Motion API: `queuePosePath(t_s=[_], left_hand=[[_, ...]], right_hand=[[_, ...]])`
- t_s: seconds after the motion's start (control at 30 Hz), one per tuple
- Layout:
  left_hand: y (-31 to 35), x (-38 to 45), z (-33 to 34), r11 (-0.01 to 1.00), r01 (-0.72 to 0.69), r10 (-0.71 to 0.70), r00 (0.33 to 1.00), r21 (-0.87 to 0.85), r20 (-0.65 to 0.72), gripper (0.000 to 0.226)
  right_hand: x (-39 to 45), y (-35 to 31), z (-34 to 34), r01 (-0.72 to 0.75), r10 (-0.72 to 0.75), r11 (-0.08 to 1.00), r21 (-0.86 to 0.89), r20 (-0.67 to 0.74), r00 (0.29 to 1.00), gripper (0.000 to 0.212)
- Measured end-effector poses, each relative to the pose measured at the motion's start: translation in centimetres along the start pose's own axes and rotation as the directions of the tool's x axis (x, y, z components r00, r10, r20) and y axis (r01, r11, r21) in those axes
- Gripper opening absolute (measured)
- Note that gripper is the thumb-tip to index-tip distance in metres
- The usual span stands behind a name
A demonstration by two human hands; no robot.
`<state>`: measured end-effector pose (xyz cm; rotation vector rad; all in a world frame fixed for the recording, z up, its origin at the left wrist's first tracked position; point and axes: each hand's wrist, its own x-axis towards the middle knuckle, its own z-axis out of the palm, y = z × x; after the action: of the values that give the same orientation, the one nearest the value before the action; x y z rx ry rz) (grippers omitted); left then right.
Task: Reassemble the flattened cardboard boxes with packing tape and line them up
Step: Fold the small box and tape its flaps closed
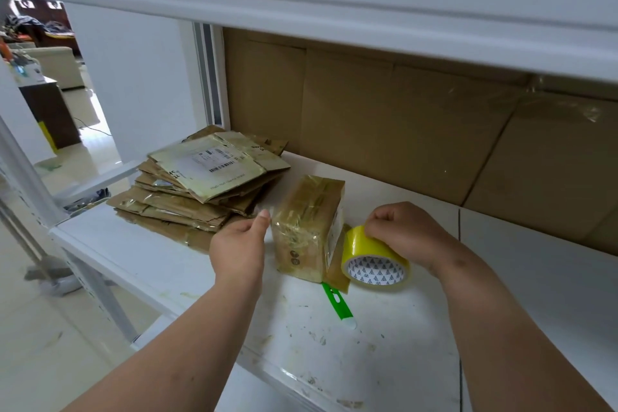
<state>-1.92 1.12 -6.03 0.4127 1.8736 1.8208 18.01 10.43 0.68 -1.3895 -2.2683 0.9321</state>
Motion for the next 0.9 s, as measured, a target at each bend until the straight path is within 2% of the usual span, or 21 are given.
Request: queuePosePath(t_s=[0.1, 0.23, 0.27, 0.37, 0.4, 0.43, 0.5, 0.53, 0.6, 0.77, 0.83, 0.9], left_hand=[[-0.7, 0.2, 0.1, 0.997, 0.031, -0.032, 0.999, 0.066, 0.014, 0.041], [-0.4, 0.8, 0.4, 0.992, 0.116, -0.118, 0.992, 0.051, 0.046, 0.035], [-0.3, 1.0, 0.4, 0.987, 0.153, -0.155, 0.986, 0.043, 0.061, 0.036], [-0.3, 1.0, 0.4, 0.956, 0.289, -0.283, 0.952, -0.040, 0.120, 0.060], [-0.4, 1.1, 0.4, 0.961, 0.269, -0.261, 0.959, -0.062, 0.111, 0.059], [-0.3, 1.1, 0.5, 0.981, 0.183, -0.177, 0.979, -0.058, 0.097, 0.050], [-0.1, 1.3, 0.7, 0.996, -0.061, 0.055, 0.994, 0.065, 0.097, 0.020], [0.0, 1.3, 0.8, 0.978, -0.155, 0.138, 0.983, 0.142, 0.121, 0.012], [0.3, 1.0, 1.0, 0.938, -0.242, 0.203, 0.964, 0.248, 0.172, 0.016], [0.7, 0.3, 1.2, 0.886, -0.307, 0.247, 0.946, 0.347, 0.209, 0.017], [1.0, 0.8, 1.5, 0.893, -0.256, 0.193, 0.961, 0.370, 0.200, 0.028], [1.4, 1.7, 2.1, 0.934, -0.143, 0.083, 0.978, 0.328, 0.191, 0.030]], right_hand=[[0.5, 0.5, 0.8, -0.030, 0.033, 0.994, -0.105, 0.026, 0.999, 0.031], [1.5, 1.0, 2.5, -0.060, 0.082, 0.957, -0.284, 0.066, 0.994, 0.056], [1.7, 1.0, 2.9, -0.053, 0.083, 0.940, -0.336, 0.075, 0.994, 0.055], [2.1, 0.9, 3.7, -0.050, 0.096, 0.919, -0.392, 0.098, 0.990, 0.051], [2.2, 0.9, 3.7, -0.052, 0.101, 0.918, -0.393, 0.103, 0.990, 0.052], [2.2, 0.8, 3.7, -0.053, 0.103, 0.916, -0.397, 0.104, 0.989, 0.054], [2.3, 0.5, 3.6, -0.043, 0.091, 0.905, -0.422, 0.092, 0.992, 0.056], [2.2, 0.3, 3.5, -0.030, 0.074, 0.896, -0.443, 0.082, 0.994, 0.054], [2.3, 0.1, 3.4, 0.018, 0.015, 0.877, -0.480, 0.065, 0.998, 0.042], [2.4, -0.6, 4.0, 0.118, -0.101, 0.861, -0.494, 0.061, 0.993, 0.018], [2.3, -0.7, 4.4, 0.165, -0.154, 0.842, -0.514, 0.064, 0.986, 0.013], [2.2, -0.6, 4.8, 0.195, -0.192, 0.826, -0.529, 0.061, 0.979, 0.013]])
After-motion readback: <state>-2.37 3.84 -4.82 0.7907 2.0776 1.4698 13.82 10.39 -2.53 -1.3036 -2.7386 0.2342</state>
